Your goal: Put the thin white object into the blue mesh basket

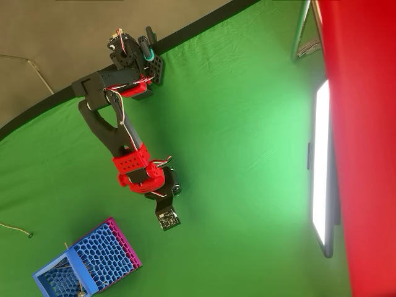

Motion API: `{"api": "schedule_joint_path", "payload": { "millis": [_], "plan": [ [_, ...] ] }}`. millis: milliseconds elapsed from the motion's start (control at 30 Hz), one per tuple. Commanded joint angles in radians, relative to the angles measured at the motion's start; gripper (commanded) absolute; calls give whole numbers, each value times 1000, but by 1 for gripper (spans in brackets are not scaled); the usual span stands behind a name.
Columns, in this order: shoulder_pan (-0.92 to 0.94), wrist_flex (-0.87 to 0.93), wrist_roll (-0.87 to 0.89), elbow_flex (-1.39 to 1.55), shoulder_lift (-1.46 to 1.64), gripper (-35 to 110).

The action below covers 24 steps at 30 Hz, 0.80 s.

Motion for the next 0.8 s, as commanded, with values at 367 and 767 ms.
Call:
{"api": "schedule_joint_path", "payload": {
  "millis": [367, 767],
  "plan": [
    [-32, 64, 143, -178, 32, 3],
    [-37, 18, 357, -331, 15, 7]
  ]
}}
